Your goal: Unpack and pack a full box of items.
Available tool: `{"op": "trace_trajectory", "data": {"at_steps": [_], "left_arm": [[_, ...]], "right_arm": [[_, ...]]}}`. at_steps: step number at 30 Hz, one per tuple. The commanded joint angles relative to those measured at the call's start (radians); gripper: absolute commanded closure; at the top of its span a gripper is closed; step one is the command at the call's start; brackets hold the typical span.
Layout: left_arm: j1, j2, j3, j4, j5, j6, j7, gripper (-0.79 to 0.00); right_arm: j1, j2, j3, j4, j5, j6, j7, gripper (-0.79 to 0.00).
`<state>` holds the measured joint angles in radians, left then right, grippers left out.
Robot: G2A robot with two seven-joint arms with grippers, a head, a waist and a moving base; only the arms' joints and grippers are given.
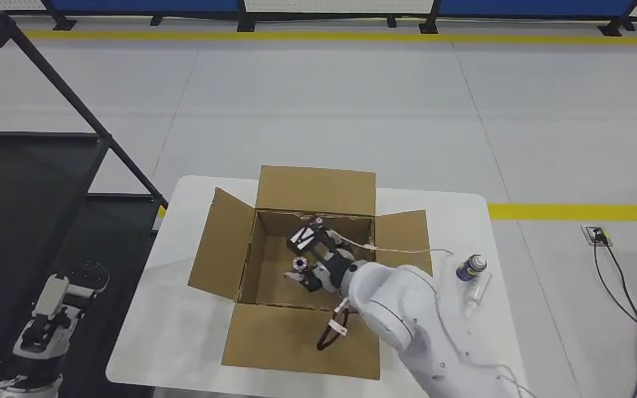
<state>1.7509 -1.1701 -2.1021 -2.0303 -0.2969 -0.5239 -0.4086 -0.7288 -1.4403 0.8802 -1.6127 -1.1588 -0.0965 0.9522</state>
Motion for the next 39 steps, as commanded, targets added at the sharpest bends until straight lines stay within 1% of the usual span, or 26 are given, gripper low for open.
{"op": "trace_trajectory", "data": {"at_steps": [1,3,6,9,12,13,16,18,19,20,21,22,24,25,26,28,29,30,31,32,35,39], "left_arm": [[0.003,-0.001,-0.003,0.005,-0.01,-0.001,0.0,-0.785],[0.002,-0.001,-0.006,0.009,-0.014,0.0,0.001,-0.785],[0.001,-0.002,-0.008,0.011,-0.017,0.008,0.006,-0.785],[0.001,-0.002,-0.008,0.011,-0.017,0.008,0.006,-0.785],[0.001,-0.002,-0.008,0.011,-0.017,0.008,0.006,-0.785],[0.001,-0.002,-0.008,0.011,-0.017,0.008,0.006,-0.785],[0.001,-0.002,-0.008,0.011,-0.017,0.008,0.006,-0.785],[0.001,-0.002,-0.008,0.011,-0.017,0.008,0.006,-0.785],[0.001,-0.002,-0.008,0.011,-0.017,0.008,0.006,-0.785],[0.001,-0.002,-0.008,0.011,-0.017,0.008,0.006,-0.785],[0.001,-0.002,-0.008,0.011,-0.017,0.008,0.006,-0.785],[0.001,-0.002,-0.008,0.011,-0.017,0.008,0.006,-0.785],[0.001,-0.002,-0.008,0.011,-0.017,0.008,0.006,-0.785],[0.001,-0.002,-0.008,0.011,-0.017,0.008,0.006,-0.785],[0.001,-0.002,-0.008,0.011,-0.017,0.008,0.006,-0.785],[0.001,-0.002,-0.008,0.011,-0.017,0.008,0.006,-0.785],[0.001,-0.002,-0.008,0.011,-0.017,0.008,0.006,-0.785],[0.001,-0.002,-0.008,0.011,-0.017,0.008,0.006,-0.785],[0.001,-0.002,-0.008,0.011,-0.017,0.008,0.006,-0.785],[0.001,-0.002,-0.008,0.011,-0.017,0.008,0.006,-0.785],[0.001,-0.002,-0.008,0.011,-0.017,0.008,0.006,-0.785],[0.001,-0.002,-0.008,0.011,-0.017,0.008,0.006,-0.785]], "right_arm": [[0.125,-0.035,-0.082,0.2,0.043,0.031,0.016,-0.785],[0.204,-0.071,-0.144,0.349,0.094,0.047,0.011,-0.785],[0.295,-0.122,-0.206,0.539,0.178,0.035,-0.003,-0.785],[0.354,-0.165,-0.253,0.693,0.219,0.03,-0.027,-0.785],[0.389,-0.204,-0.287,0.809,0.25,0.02,-0.053,-0.779],[0.397,-0.216,-0.296,0.841,0.259,0.015,-0.061,-0.717],[0.418,-0.247,-0.317,0.927,0.271,0.013,-0.091,-0.662],[0.425,-0.265,-0.328,0.974,0.28,0.006,-0.111,-0.585],[0.428,-0.274,-0.333,0.996,0.283,0.001,-0.121,-0.563],[0.432,-0.283,-0.337,1.016,0.287,-0.002,-0.133,-0.523],[0.435,-0.291,-0.339,1.035,0.29,-0.004,-0.144,-0.434],[0.438,-0.298,-0.341,1.054,0.294,-0.007,-0.155,-0.388],[0.445,-0.312,-0.341,1.09,0.308,-0.023,-0.166,-0.363],[0.449,-0.318,-0.343,1.108,0.31,-0.028,-0.172,-0.363],[0.452,-0.324,-0.344,1.124,0.313,-0.032,-0.177,-0.342],[0.46,-0.335,-0.342,1.153,0.32,-0.042,-0.188,-0.274],[0.465,-0.339,-0.34,1.166,0.326,-0.048,-0.197,-0.212],[0.47,-0.342,-0.335,1.178,0.333,-0.058,-0.204,-0.089],[0.477,-0.345,-0.331,1.188,0.339,-0.068,-0.21,-0.015],[0.484,-0.346,-0.326,1.197,0.345,-0.078,-0.213,0.0],[0.5,-0.345,-0.308,1.204,0.364,-0.124,-0.218,0.0],[0.512,-0.325,-0.278,1.174,0.374,-0.194,-0.229,0.0]]}}
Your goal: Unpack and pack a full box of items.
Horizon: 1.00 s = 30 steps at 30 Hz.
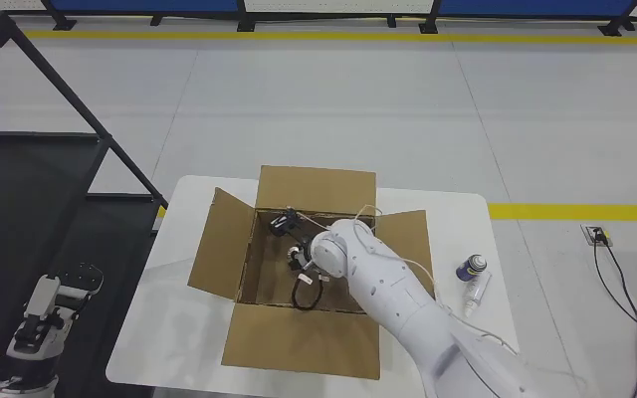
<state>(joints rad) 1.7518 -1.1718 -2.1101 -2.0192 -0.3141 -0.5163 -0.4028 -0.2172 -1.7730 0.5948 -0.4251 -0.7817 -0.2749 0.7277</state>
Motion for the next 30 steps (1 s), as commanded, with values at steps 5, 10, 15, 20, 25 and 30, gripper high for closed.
{"op": "trace_trajectory", "data": {"at_steps": [5,10,15,20,25,30], "left_arm": [[0.0,0.0,0.0,0.0,0.0,0.0,0.0,-0.785],[0.0,0.0,0.0,0.0,0.0,0.0,0.0,-0.785],[0.0,0.0,0.0,0.0,0.0,0.0,0.0,-0.785],[0.0,0.0,0.0,0.0,0.0,0.0,0.0,-0.785],[0.0,0.0,0.0,0.0,0.0,0.0,0.0,-0.785],[0.0,0.0,0.0,0.0,0.0,0.0,0.0,-0.785]], "right_arm": [[-0.046,0.073,0.073,-0.179,-0.043,-0.043,-0.051,0.0],[-0.266,0.198,0.234,-0.644,-0.206,0.079,-0.013,0.0],[-0.694,0.314,0.51,-1.319,-0.415,0.138,0.117,0.0],[-1.001,0.354,0.728,-1.655,-0.49,0.179,0.001,0.0],[-1.283,0.369,0.935,-1.827,-0.448,0.236,-0.173,0.0],[-1.462,0.372,1.104,-1.821,-0.351,0.28,-0.254,0.0]]}}
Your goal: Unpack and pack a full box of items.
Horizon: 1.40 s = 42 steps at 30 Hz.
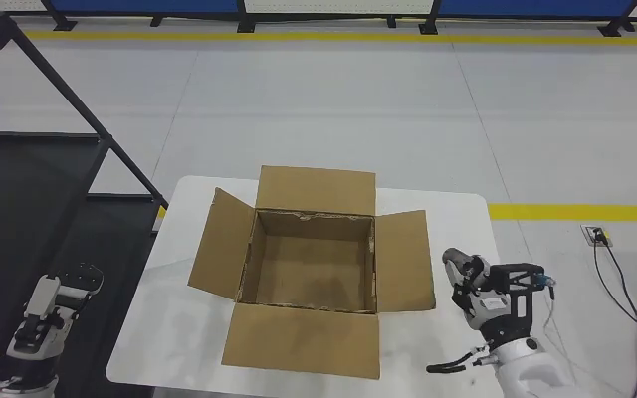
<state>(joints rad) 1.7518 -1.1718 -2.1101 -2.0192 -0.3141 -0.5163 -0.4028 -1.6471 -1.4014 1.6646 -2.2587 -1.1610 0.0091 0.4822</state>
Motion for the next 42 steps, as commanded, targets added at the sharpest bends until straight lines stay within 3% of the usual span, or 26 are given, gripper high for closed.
{"op": "trace_trajectory", "data": {"at_steps": [1,8,13,24,25,29,32,35,37,40,42], "left_arm": [[0.0,0.0,0.0,0.0,0.0,0.0,0.0,-0.785],[0.0,0.0,0.0,0.0,0.0,0.0,0.0,-0.785],[0.0,0.0,0.0,0.0,0.0,0.0,0.0,-0.785],[0.0,0.0,0.0,0.0,0.0,0.0,0.0,-0.785],[0.0,0.0,0.0,0.0,0.0,0.0,0.0,-0.785],[0.0,0.0,0.0,0.0,0.0,0.0,0.0,-0.785],[0.0,0.0,0.0,0.0,0.0,0.0,0.0,-0.785],[0.0,0.0,0.0,0.0,0.0,0.0,0.0,-0.785],[0.0,0.0,0.0,0.0,0.0,0.0,0.0,-0.785],[0.0,0.0,0.0,0.0,0.0,0.0,0.0,-0.785],[0.0,0.0,0.0,0.0,0.0,0.0,0.0,-0.785]], "right_arm": [[-0.047,0.002,0.053,0.031,0.055,-0.021,-0.006,0.0],[0.04,0.02,0.044,0.222,-0.015,-0.112,0.14,0.0],[0.171,0.027,-0.011,0.387,-0.105,-0.087,0.279,0.0],[0.294,0.042,-0.03,0.568,-0.122,-0.134,0.33,0.0],[0.297,0.043,-0.033,0.573,-0.127,-0.133,0.334,-0.031],[0.314,0.045,-0.049,0.596,-0.141,-0.126,0.354,-0.308],[0.321,0.047,-0.057,0.603,-0.133,-0.121,0.351,-0.391],[0.306,0.048,-0.05,0.578,-0.111,-0.12,0.324,-0.665],[0.287,0.049,-0.041,0.544,-0.091,-0.112,0.302,-0.776],[0.254,0.049,-0.03,0.484,-0.022,-0.12,0.251,-0.785],[0.241,0.05,-0.033,0.46,0.026,-0.167,0.223,-0.619]]}}
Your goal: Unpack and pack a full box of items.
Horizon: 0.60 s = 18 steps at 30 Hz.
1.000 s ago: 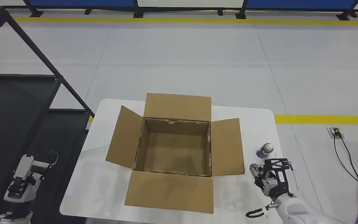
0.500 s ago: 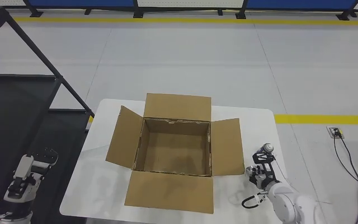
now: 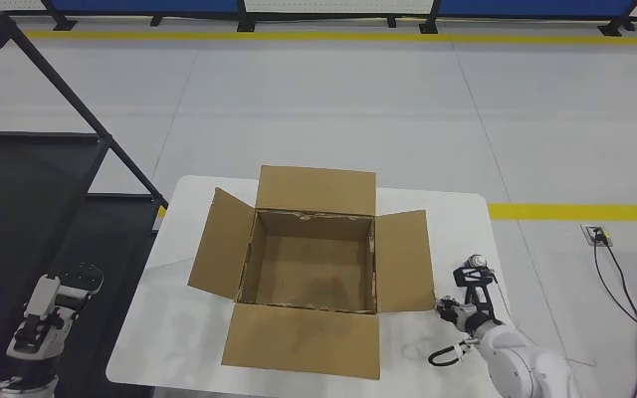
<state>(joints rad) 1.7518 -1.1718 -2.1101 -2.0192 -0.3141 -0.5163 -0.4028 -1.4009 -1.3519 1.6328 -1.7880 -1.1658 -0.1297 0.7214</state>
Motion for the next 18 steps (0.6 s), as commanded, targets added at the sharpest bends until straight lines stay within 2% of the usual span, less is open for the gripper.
{"op": "trace_trajectory", "data": {"at_steps": [1,2,3,8,18], "left_arm": [[0.0,0.0,0.0,0.0,0.0,0.0,0.0,-0.785],[0.0,0.0,0.0,0.0,0.0,0.0,0.0,-0.785],[0.0,0.0,0.0,0.0,0.0,0.0,0.0,-0.785],[0.0,0.0,0.0,0.0,0.0,0.0,0.0,-0.785],[0.0,0.0,0.0,0.0,0.0,0.0,0.0,-0.785]], "right_arm": [[-0.006,0.001,-0.001,-0.011,0.062,-0.05,-0.033,-0.653],[-0.002,0.001,-0.004,-0.006,0.092,-0.075,-0.048,-0.757],[0.006,0.002,-0.007,0.005,0.119,-0.098,-0.063,-0.767],[0.082,0.007,-0.047,0.102,0.181,-0.2,-0.066,-0.785],[0.201,0.013,-0.128,0.252,0.244,-0.313,-0.06,-0.785]]}}
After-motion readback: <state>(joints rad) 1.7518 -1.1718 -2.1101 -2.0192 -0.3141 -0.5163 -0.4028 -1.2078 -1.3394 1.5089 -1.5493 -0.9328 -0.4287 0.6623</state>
